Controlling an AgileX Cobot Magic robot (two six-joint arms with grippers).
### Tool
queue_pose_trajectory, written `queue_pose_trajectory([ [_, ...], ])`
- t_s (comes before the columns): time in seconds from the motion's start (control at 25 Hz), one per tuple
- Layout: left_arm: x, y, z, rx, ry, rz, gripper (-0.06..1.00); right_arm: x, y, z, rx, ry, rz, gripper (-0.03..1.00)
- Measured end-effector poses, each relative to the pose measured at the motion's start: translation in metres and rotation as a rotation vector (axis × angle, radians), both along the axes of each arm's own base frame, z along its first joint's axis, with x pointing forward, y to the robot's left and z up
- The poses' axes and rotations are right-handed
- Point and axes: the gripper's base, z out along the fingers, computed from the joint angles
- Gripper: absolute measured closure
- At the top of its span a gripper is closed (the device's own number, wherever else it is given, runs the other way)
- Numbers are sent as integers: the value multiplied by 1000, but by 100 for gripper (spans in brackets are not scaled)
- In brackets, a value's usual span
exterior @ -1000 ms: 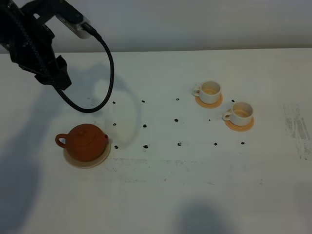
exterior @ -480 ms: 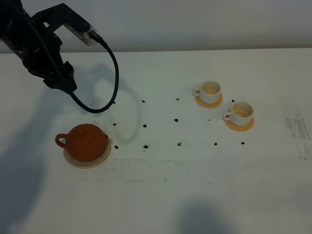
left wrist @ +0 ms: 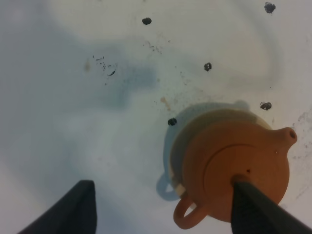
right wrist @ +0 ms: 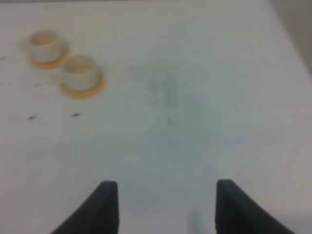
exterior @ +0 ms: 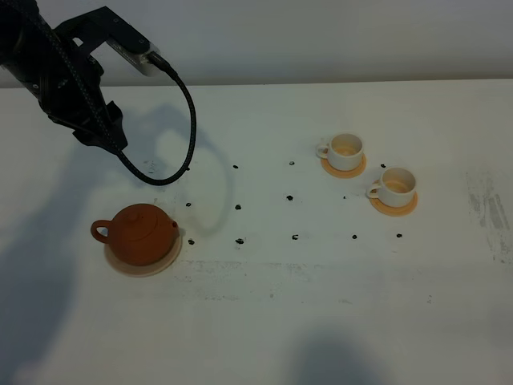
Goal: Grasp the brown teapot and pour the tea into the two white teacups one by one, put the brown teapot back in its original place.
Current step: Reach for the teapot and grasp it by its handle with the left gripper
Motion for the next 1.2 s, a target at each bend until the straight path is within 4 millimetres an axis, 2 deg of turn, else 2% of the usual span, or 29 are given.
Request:
queue_pose_trajectory([
  [0.16,0,0,0,0,0,0,39,0,1,0,0,0,-70,53],
  [0.88,1,1,0,-8,-12,8,39,0,1,0,2,0,-73,53],
  [1.08,-9,19,-14,102,-14,7,39,0,1,0,3,0,-73,53],
  [1.2,-21,29,-16,117,-100,17,39,0,1,0,3,0,-73,53],
])
